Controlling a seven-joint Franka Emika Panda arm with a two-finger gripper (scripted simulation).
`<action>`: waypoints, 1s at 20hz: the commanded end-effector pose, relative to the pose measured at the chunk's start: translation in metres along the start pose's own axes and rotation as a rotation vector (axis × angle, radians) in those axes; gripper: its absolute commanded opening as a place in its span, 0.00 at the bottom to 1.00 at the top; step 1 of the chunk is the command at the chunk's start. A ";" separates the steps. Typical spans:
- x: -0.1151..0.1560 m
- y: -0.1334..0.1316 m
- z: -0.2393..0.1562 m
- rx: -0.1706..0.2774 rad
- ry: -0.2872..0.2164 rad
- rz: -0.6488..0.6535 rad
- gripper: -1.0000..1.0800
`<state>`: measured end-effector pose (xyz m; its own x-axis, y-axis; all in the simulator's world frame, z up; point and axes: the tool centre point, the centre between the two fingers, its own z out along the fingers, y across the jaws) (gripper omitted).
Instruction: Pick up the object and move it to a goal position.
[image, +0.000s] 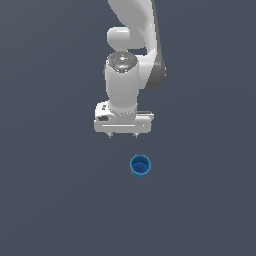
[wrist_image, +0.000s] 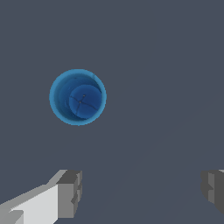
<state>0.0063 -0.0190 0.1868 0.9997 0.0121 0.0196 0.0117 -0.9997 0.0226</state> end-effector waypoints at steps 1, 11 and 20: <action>0.000 0.000 0.000 0.000 0.000 0.000 0.62; 0.002 -0.015 0.002 -0.004 0.005 -0.031 0.62; 0.004 -0.018 0.007 -0.006 0.008 -0.109 0.62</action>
<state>0.0094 -0.0019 0.1808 0.9945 0.1018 0.0243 0.1011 -0.9944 0.0301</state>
